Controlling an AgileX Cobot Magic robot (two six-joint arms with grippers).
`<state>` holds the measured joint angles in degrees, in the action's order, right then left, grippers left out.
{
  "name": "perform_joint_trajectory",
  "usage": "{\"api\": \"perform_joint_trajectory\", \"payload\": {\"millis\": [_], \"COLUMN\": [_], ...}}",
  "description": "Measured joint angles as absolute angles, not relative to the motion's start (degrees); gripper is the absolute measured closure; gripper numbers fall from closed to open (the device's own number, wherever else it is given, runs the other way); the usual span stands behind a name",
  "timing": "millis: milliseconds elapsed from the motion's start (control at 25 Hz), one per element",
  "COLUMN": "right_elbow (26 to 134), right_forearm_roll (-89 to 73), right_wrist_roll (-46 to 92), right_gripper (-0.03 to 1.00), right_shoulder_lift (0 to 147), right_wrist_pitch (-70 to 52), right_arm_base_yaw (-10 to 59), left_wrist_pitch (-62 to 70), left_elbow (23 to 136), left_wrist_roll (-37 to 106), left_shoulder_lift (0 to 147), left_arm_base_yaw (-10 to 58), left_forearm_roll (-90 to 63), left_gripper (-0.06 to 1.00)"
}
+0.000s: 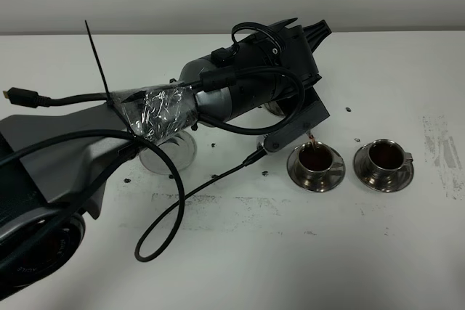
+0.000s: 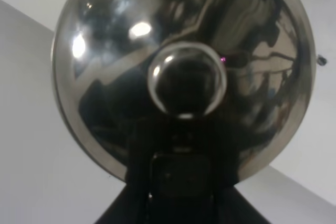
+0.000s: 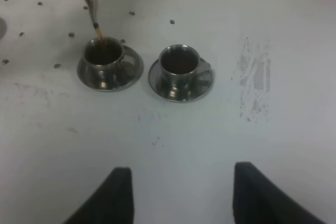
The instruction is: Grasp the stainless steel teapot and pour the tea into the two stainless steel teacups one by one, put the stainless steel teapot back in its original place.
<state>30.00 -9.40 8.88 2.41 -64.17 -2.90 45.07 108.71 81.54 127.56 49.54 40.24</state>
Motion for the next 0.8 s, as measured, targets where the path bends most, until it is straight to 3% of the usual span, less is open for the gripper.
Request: {"api": "perform_joint_trajectory", "payload": {"millis": [800], "right_elbow": [30.00], "right_forearm_roll": [-9.40], "right_wrist_roll": [8.88], "right_gripper": [0.54], "right_shoulder_lift": [2.41], "right_wrist_pitch": [-64.17], "right_arm_base_yaw": [-2.90], "left_wrist_pitch": [47.33], "left_elbow": [108.71], "left_wrist_roll": [79.82], "left_shoulder_lift": [127.43], "left_arm_base_yaw": [45.07], "left_forearm_roll": [23.48], "left_gripper": [0.75]}}
